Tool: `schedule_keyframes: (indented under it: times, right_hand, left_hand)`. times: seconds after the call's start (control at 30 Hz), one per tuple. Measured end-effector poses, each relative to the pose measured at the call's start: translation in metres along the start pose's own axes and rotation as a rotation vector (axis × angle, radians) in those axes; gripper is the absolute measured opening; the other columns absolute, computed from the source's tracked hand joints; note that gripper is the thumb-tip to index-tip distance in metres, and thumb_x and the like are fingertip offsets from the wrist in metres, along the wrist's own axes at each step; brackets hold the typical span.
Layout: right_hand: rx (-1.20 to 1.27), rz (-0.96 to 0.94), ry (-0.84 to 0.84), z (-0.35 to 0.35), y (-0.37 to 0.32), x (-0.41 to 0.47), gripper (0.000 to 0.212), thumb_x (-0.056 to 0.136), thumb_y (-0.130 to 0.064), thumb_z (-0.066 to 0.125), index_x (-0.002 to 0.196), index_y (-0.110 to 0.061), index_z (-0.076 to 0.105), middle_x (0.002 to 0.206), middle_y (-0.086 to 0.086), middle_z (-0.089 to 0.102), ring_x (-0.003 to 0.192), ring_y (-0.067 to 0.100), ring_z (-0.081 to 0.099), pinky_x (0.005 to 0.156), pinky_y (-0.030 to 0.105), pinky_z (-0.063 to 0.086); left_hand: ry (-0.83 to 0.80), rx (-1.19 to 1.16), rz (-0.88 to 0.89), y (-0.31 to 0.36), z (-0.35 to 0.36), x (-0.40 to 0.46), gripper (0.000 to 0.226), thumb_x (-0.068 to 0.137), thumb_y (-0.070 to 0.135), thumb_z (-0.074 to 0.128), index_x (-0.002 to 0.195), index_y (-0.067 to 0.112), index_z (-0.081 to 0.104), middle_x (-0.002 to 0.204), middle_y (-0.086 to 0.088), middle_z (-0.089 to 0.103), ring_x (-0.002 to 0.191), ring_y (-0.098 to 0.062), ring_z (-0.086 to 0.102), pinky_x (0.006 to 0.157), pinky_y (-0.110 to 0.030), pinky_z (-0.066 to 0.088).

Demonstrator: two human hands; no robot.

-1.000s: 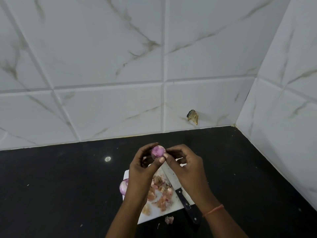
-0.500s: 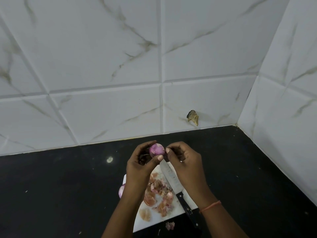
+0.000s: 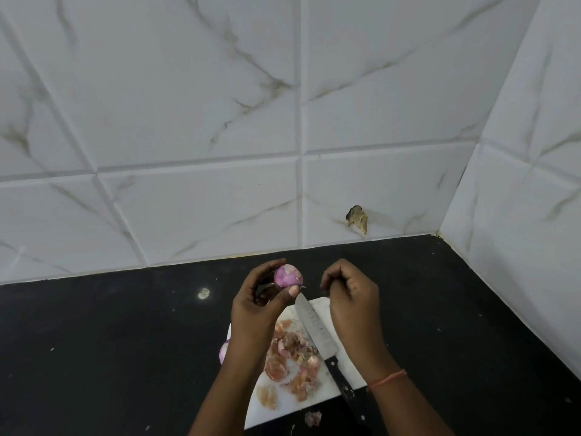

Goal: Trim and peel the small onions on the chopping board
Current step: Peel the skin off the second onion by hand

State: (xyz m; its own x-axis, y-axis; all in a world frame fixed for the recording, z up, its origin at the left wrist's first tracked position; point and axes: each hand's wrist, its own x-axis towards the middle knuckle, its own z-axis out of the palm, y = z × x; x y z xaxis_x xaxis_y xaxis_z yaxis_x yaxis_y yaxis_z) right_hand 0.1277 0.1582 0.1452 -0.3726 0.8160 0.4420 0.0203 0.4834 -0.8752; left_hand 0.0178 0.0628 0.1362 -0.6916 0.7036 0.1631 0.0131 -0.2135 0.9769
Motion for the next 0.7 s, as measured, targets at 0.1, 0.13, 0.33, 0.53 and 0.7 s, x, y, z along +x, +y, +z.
schedule_keyframes:
  times: [0.1, 0.13, 0.33, 0.53, 0.7]
  right_hand:
    - [0.011, 0.033, -0.072, -0.005, 0.001, 0.005, 0.031, 0.085, 0.006, 0.036, 0.065, -0.015, 0.047, 0.061, -0.004, 0.045, 0.059, 0.006, 0.042, 0.055, 0.018, 0.036]
    - [0.012, 0.051, -0.103, -0.005, 0.002, 0.005, 0.027, 0.087, -0.001, 0.035, 0.067, -0.014, 0.047, 0.064, -0.004, 0.045, 0.061, 0.007, 0.043, 0.057, 0.018, 0.037]
    - [-0.124, 0.055, -0.157, -0.005, 0.001, 0.006, 0.013, 0.097, -0.026, 0.056, 0.09, -0.021, 0.065, 0.094, -0.01, 0.062, 0.096, -0.003, 0.056, 0.08, 0.005, 0.041]
    - [0.057, -0.117, -0.17, -0.004, -0.011, 0.004, 0.01, 0.087, -0.01, 0.071, 0.096, -0.013, 0.073, 0.091, -0.007, 0.071, 0.09, 0.013, 0.068, 0.076, 0.024, 0.056]
    - [-0.023, -0.209, -0.134, -0.001, -0.009, 0.002, 0.009, 0.084, -0.008, 0.073, 0.092, -0.012, 0.073, 0.088, -0.008, 0.07, 0.087, 0.009, 0.067, 0.074, 0.019, 0.054]
  left_hand:
    - [-0.011, -0.006, -0.009, 0.001, 0.0, -0.001, 0.05, 0.071, 0.021, 0.079, 0.12, 0.02, 0.067, 0.113, 0.002, 0.074, 0.107, -0.014, 0.07, 0.086, -0.025, 0.057]
    - [-0.012, -0.008, -0.01, 0.001, 0.0, -0.002, 0.05, 0.072, 0.02, 0.078, 0.121, 0.02, 0.067, 0.113, 0.001, 0.074, 0.108, -0.014, 0.07, 0.087, -0.025, 0.057]
    - [0.002, -0.041, 0.003, 0.003, 0.001, -0.002, 0.05, 0.07, 0.019, 0.079, 0.119, 0.017, 0.068, 0.11, 0.0, 0.075, 0.104, -0.014, 0.071, 0.08, -0.023, 0.057]
    - [0.025, -0.021, 0.039, 0.004, 0.002, -0.002, 0.048, 0.068, 0.016, 0.08, 0.115, 0.017, 0.069, 0.108, 0.0, 0.076, 0.102, -0.015, 0.071, 0.082, -0.027, 0.058]
    - [0.064, 0.054, 0.083, 0.003, 0.001, -0.002, 0.051, 0.065, 0.019, 0.083, 0.114, 0.016, 0.07, 0.108, 0.0, 0.076, 0.101, -0.017, 0.072, 0.087, -0.037, 0.06]
